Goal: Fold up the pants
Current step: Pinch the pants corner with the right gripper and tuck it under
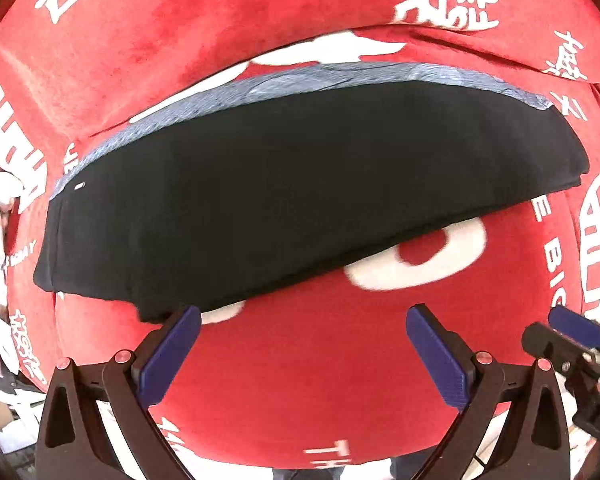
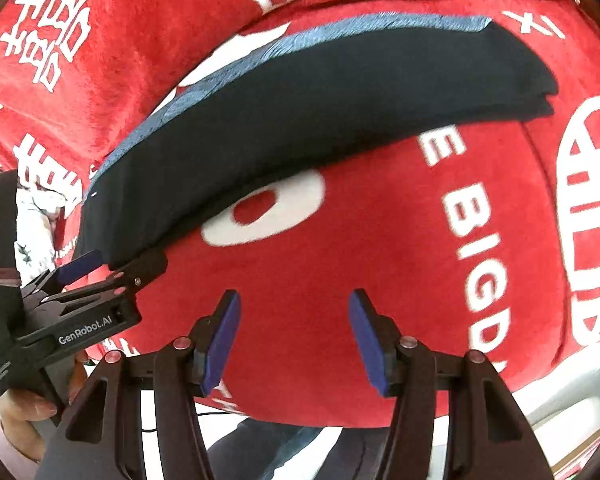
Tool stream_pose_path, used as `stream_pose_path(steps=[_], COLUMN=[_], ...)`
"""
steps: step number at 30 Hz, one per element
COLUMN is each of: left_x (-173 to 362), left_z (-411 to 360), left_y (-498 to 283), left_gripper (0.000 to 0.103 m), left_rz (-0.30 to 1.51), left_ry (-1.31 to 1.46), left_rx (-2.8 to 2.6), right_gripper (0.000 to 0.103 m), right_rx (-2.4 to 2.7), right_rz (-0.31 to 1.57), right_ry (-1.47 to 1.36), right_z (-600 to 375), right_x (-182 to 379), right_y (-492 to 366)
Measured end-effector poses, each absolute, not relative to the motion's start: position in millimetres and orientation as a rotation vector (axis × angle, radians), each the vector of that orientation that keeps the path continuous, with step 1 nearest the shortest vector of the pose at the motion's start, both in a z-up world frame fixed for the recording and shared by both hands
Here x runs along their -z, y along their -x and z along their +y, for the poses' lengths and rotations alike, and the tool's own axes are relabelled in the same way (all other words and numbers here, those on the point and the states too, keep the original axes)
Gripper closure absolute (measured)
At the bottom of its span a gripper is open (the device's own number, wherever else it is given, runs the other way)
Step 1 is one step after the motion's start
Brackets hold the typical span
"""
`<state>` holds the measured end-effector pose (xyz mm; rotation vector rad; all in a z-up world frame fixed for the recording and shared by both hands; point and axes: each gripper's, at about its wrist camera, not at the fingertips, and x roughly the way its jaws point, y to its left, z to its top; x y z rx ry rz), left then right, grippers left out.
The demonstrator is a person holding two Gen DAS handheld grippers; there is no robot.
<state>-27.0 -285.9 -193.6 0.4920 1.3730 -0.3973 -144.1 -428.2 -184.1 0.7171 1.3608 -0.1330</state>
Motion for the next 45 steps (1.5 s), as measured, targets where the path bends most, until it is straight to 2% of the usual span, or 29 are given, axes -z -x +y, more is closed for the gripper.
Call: stream_pose_path(steps=[19, 29, 30, 31, 32, 45], left_x=[205, 238, 244, 249, 251, 251], left_z=[-442, -444, -443, -440, -439, -438], left_y=[35, -9, -9, -7, -6, -2], left_gripper=[0.000, 0.000, 0.000, 0.000, 0.000, 0.000], left_rz=[1.368, 1.363, 1.374, 1.384, 1.384, 1.366], left_ry=[-0.540, -0.475, -0.480, -0.480, -0.471, -0.460], left_rx=[0.455, 0.303, 0.297, 0.298, 0.300, 0.297], right_gripper=[0.043, 0.043, 0.053, 0.067, 0.096, 0.094], right_rx=[0.229, 0.276, 0.280, 0.284, 0.286, 0.279], right_rz=[1.333, 1.122, 1.113, 1.106, 1.102, 1.200], right_ry=[-0.771, -1.274, -1.299, -1.320, -1.340, -1.212], right_z=[-614, -698, -699, -701, -703, -703], right_x=[202, 264, 270, 277, 282, 289], right_y=[152, 164, 162, 161, 159, 167])
